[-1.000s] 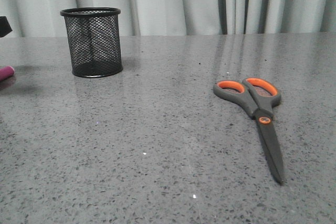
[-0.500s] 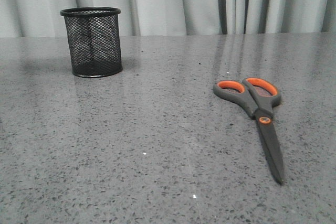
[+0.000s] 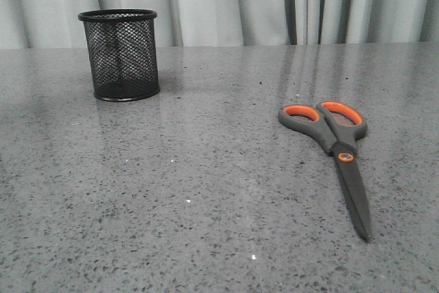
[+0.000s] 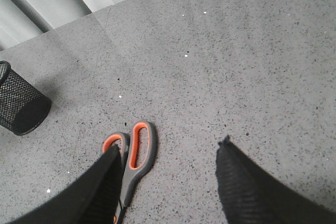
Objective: Put pen and scissors into bin
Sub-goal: 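Carry the upright pink marker with the left gripper above the mesh cup, then lower the marker into the cup and open the left gripper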
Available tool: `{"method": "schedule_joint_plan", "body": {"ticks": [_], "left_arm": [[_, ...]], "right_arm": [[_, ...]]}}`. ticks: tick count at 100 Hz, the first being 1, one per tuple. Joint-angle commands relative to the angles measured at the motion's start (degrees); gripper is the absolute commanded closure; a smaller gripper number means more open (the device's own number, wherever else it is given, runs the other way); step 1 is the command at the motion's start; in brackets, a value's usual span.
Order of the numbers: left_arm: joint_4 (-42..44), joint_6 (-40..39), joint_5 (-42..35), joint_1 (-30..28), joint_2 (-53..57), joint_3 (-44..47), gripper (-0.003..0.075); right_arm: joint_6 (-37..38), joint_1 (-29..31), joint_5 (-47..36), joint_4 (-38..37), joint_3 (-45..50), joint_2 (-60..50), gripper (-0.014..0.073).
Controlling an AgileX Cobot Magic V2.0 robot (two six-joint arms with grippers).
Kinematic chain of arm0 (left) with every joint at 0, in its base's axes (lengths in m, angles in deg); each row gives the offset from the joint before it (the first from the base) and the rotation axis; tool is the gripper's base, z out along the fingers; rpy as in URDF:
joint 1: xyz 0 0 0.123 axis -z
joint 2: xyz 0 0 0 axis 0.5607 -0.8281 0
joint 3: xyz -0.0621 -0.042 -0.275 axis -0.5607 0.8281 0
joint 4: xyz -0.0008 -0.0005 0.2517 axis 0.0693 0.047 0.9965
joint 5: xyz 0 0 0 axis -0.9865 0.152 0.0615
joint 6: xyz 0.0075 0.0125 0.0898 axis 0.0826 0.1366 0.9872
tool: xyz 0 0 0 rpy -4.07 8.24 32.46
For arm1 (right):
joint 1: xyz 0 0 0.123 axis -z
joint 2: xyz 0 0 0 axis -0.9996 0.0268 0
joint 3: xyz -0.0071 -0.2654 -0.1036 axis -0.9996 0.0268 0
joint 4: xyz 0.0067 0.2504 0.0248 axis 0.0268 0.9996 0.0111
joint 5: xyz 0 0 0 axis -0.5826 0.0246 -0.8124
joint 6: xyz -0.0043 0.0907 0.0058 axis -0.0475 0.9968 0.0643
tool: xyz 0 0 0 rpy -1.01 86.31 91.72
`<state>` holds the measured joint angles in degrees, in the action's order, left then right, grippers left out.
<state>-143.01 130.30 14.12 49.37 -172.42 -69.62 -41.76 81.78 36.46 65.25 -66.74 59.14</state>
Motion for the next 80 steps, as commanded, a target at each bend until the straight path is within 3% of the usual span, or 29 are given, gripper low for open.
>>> {"method": "schedule_joint_plan", "body": {"ticks": [1, 31, 38, 54, 58, 80], "left_arm": [[-1.97, 0.91, 2.35, 0.44, 0.87, -1.7, 0.0739], [1.05, 2.29, 2.82, 0.44, -0.81, -1.59, 0.0729], [2.94, 2.3, 2.82, 0.44, -0.81, -1.59, 0.0663], [6.18, 2.3, 2.82, 0.44, -0.81, -1.59, 0.0372], [6.18, 2.3, 2.82, 0.44, -0.69, -1.59, 0.0335], [6.29, 2.3, 2.4, 0.34, 5.33, -1.59, 0.0322]], "right_arm": [[-0.52, 0.17, -4.53, 0.31, -2.12, 0.75, 0.0235], [-0.52, 0.17, -4.53, 0.31, -2.12, 0.75, 0.0235], [-0.52, 0.17, -4.53, 0.31, -2.12, 0.75, 0.0235], [-0.52, 0.17, -4.53, 0.31, -2.12, 0.75, 0.0235], [-0.52, 0.17, -4.53, 0.31, -2.12, 0.75, 0.0235], [-1.19, 0.17, -5.61, 0.96, -2.75, 0.75, 0.0235]]}}
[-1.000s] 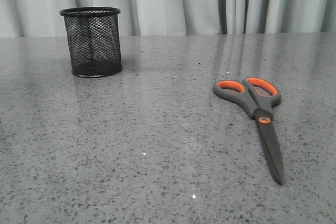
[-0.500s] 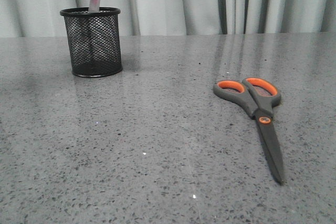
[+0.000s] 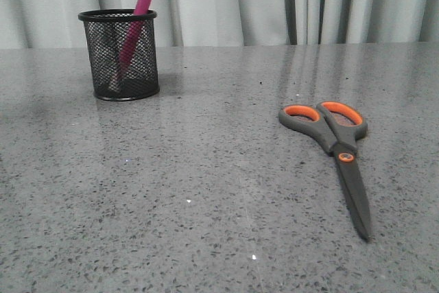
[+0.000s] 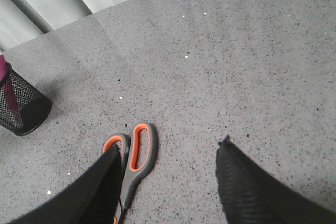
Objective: Put pen and scissors into bin
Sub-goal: 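Lower the marker into the cup and open the left gripper, then move the right gripper down over the scissors handles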
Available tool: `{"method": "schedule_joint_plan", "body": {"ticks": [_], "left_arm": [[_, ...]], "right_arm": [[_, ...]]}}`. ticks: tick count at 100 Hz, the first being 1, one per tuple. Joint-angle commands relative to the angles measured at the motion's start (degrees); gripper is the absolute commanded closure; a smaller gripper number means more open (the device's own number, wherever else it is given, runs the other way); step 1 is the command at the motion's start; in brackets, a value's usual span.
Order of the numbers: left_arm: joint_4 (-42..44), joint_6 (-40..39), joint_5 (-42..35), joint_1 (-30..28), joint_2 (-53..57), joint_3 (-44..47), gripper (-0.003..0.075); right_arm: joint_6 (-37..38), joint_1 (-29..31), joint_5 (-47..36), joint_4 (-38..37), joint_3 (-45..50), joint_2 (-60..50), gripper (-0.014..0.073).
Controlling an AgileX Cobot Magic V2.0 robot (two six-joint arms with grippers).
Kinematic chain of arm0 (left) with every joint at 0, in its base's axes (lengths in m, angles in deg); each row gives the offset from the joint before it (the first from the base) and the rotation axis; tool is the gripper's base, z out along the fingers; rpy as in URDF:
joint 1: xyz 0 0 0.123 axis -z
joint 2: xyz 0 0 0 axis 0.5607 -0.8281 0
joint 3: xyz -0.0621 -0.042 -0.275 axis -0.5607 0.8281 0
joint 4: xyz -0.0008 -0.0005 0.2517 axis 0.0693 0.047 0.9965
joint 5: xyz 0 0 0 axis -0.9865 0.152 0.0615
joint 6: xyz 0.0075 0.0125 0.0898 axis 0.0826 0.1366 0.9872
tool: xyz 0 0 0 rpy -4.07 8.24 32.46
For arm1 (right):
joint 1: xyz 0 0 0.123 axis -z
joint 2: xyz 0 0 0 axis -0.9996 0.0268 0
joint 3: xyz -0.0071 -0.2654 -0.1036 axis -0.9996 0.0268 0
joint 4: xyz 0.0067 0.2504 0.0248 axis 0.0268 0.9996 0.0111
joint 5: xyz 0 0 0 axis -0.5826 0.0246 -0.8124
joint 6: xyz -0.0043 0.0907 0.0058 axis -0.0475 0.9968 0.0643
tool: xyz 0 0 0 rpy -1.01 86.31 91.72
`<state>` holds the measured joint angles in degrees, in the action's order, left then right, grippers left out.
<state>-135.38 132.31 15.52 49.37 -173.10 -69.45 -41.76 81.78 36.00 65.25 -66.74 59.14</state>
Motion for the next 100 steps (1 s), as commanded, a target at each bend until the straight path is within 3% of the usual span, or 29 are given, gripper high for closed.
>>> {"method": "schedule_joint_plan", "body": {"ticks": [1, 20, 43, 67, 84, 100], "left_arm": [[-1.36, 0.29, 1.0, 0.34, 6.37, -1.76, 0.0327], [2.72, 0.06, 2.4, 0.34, 19.51, -1.76, 0.0428], [6.98, -2.45, 4.73, 0.34, 35.92, 0.52, 0.0435], [7.39, -4.9, 4.89, 0.34, 47.44, 8.76, 0.0435], [7.27, -6.81, 4.23, 0.34, 52.69, 14.27, 0.0435], [7.27, -7.91, 4.05, 1.27, 54.44, 17.66, 0.0435]], "right_arm": [[-1.48, 0.17, -5.01, 1.11, -3.04, 0.75, 0.0235], [-17.31, -1.39, 2.43, 8.43, -12.17, 3.98, 0.0236], [-27.35, -3.7, 13.15, 8.43, -26.33, 16.65, 0.0236], [-27.39, -14.31, 16.61, 6.93, -30.38, 29.78, 0.0236], [-19.23, -19.88, 22.21, -1.95, -31.32, 39.05, 0.0232], [-13.62, -22.23, 23.7, -3.06, -31.32, 45.3, 0.023]]}}
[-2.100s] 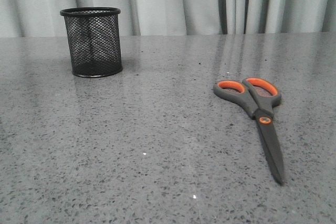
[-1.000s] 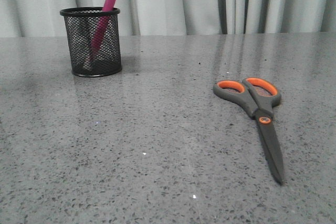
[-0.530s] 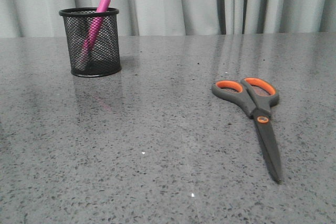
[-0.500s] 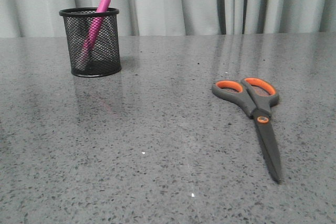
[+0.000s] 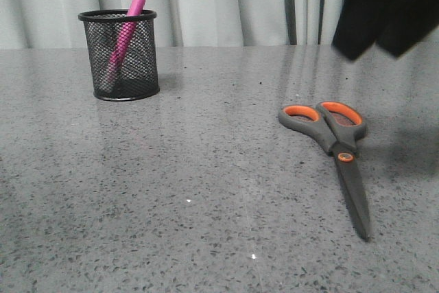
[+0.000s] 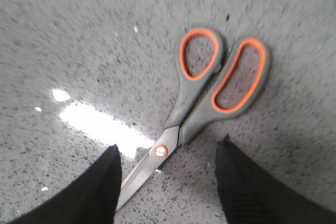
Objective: Put pen and scissors into bin
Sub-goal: 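Move the right gripper down over the scissors handles, then close the right gripper on the scissors and lift them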
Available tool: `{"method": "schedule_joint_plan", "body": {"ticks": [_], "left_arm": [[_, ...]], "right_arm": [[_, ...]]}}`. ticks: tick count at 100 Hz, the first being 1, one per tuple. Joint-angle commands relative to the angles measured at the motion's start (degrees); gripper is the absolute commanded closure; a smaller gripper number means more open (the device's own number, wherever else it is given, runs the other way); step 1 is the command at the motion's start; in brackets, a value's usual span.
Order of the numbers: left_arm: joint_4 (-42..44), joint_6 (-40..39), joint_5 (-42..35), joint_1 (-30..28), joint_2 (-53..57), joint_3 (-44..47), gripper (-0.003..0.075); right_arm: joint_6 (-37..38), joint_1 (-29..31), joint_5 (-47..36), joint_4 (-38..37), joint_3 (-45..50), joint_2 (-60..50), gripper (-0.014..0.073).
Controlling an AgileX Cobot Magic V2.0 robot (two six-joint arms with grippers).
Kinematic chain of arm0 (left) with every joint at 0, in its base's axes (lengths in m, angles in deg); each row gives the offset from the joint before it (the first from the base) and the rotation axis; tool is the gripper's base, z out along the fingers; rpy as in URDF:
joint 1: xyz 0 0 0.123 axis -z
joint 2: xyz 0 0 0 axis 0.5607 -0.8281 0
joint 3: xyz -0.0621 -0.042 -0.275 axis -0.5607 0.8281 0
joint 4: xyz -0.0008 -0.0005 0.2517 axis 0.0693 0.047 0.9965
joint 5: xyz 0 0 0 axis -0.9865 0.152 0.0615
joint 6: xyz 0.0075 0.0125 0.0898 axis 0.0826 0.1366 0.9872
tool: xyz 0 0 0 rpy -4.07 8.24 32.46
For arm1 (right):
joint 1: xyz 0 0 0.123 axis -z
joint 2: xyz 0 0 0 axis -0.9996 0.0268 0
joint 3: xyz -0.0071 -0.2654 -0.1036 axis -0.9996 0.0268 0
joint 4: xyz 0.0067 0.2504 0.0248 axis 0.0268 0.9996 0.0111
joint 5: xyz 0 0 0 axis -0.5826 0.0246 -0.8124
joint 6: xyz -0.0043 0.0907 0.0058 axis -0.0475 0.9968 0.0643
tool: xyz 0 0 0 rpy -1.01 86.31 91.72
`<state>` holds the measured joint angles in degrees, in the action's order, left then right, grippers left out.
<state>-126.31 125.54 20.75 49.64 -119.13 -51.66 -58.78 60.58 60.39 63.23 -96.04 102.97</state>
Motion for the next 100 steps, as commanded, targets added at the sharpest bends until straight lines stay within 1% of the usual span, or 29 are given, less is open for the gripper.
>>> {"method": "schedule_joint_plan", "body": {"ticks": [1, 18, 31, 37, 46, 55, 65, 79, 84, 87, 95, 99, 100], "left_arm": [[-1.89, -1.14, -1.18, 1.25, 0.47, -0.11, 0.0435], [-1.89, -1.14, -1.58, 3.32, 0.47, 0.4, 0.0435], [-1.89, -1.14, -2.7, 4.68, 0.47, 0.4, 0.0435], [-1.89, -1.14, -2.72, 5.38, 0.47, 0.4, 0.0435], [-1.89, -1.14, -2.8, 6.48, 0.47, 0.4, 0.0435], [-1.64, -1.14, -2.68, 7.84, 0.47, 0.4, 0.0435], [-1.64, -1.14, -2.55, 8.53, 0.47, 0.4, 0.0435], [-1.64, -1.14, -1.87, 8.63, 0.47, 0.4, 0.0435], [-1.64, -1.14, -1.3, 8.63, 0.47, 0.4, 0.0435], [-1.64, -1.14, -0.91, 8.63, 0.47, 0.4, 0.0435], [-1.64, -1.14, -0.09, 8.63, 0.47, 0.4, 0.0435], [-1.64, -1.14, 0.05, 8.63, 0.47, 0.4, 0.0435], [-1.64, -1.14, 0.05, 8.63, 0.47, 0.4, 0.0435]], "right_arm": [[3.75, -0.99, -0.5, -1.03, -2.02, 1.7, 0.0229], [6.44, -1.83, 1.47, -1.29, -2.02, 6.4, 0.0188], [8.71, -1.92, 1.99, -1.44, -2.02, 9.57, 0.0189], [10.09, -1.92, 1.02, -2.0, -2.02, 10.83, 0.019], [12.12, -1.92, -0.56, -4.38, -2.02, 12.85, 0.019], [14.65, -1.92, 0.45, -7.15, -2.87, 15.31, 0.019], [15.02, -1.92, 1.2, -7.27, -3.97, 17.63, 0.019], [16.12, -1.92, 0.25, -7.27, -5.99, 19.58, 0.0196], [16.4, -1.92, 0.25, -7.43, -6.76, 19.99, 0.0216], [16.54, -1.92, 0.38, -7.89, -7.35, 20.24, 0.0244], [16.54, -1.92, 1.05, -9.2, -8.28, 20.47, 0.0328], [16.54, -1.92, 1.45, -9.88, -8.68, 20.47, 0.039], [16.54, -1.92, 1.45, -10.01, -8.68, 20.47, 0.039]]}}
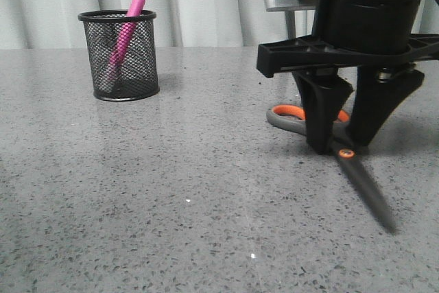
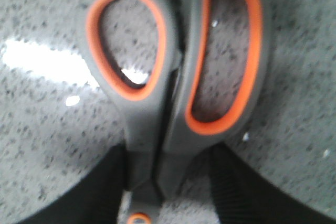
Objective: Put pen and scissors into bin
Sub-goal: 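Close the right gripper on the scissors and lift them, then carry the scissors with the right gripper over the mesh cup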
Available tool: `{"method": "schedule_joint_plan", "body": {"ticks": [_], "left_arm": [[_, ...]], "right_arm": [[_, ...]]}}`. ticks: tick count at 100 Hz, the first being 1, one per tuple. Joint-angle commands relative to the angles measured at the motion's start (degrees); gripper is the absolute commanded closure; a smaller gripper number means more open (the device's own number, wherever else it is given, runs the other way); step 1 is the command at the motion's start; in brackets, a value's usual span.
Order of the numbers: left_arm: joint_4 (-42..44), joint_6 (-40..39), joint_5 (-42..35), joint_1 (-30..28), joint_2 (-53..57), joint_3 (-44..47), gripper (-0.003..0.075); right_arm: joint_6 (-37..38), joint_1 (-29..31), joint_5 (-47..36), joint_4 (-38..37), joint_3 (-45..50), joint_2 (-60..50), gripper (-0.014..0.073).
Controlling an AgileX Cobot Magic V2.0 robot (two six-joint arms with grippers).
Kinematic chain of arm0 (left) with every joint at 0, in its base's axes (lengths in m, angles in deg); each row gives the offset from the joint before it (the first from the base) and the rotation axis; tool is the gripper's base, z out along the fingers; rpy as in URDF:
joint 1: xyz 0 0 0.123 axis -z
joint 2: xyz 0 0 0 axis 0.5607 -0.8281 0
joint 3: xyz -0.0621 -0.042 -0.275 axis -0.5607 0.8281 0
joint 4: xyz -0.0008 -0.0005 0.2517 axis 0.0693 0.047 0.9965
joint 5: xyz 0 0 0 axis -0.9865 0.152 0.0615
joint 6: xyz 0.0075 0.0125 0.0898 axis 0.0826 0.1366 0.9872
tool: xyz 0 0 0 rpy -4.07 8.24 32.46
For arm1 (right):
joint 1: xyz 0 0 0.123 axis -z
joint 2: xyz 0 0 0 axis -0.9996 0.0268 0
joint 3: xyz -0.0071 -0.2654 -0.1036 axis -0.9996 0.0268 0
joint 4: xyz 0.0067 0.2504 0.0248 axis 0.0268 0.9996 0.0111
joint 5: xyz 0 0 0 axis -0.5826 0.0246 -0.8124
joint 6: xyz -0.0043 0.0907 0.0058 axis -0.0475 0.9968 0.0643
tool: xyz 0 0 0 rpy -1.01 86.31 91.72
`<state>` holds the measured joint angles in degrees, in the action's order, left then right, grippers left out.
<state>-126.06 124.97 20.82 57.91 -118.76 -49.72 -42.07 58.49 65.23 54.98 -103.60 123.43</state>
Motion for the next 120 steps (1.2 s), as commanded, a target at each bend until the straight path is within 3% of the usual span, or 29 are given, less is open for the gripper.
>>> {"method": "schedule_joint_plan", "body": {"ticks": [1, 17, 45, 66, 79, 95, 120], "left_arm": [[-1.89, -0.57, -0.02, 0.36, 0.1, -1.54, 0.0435], [-1.89, -0.57, -0.02, 0.36, 0.1, -1.54, 0.0435], [-1.15, -0.57, -1.42, 0.36, 1.58, -1.54, 0.0435], [2.41, -0.57, -5.17, 0.36, 6.37, -1.54, 0.0435], [2.54, -0.57, -7.85, 0.36, 8.42, -1.54, 0.0435], [3.03, -0.57, -9.03, 0.36, 9.82, -1.54, 0.0435], [4.36, -0.57, -8.56, 0.36, 10.17, -1.4, 0.0435]], "right_arm": [[-0.17, 0.17, -3.4, -1.92, -1.26, 0.01, 0.0409], [-0.17, 0.17, -2.06, -5.13, -1.25, 0.4, 0.067], [-0.17, 0.17, -7.77, -8.99, -4.07, -3.37, 0.0652], [-0.17, -1.43, -26.42, -8.39, -9.44, -11.6, 0.0652], [-0.17, -2.84, -45.49, -8.39, -10.73, -12.61, 0.0652], [-0.17, -4.03, -65.69, -8.39, -10.73, -9.19, 0.0652], [-0.17, -4.55, -87.49, -8.39, -10.73, 2.13, 0.0652]]}}
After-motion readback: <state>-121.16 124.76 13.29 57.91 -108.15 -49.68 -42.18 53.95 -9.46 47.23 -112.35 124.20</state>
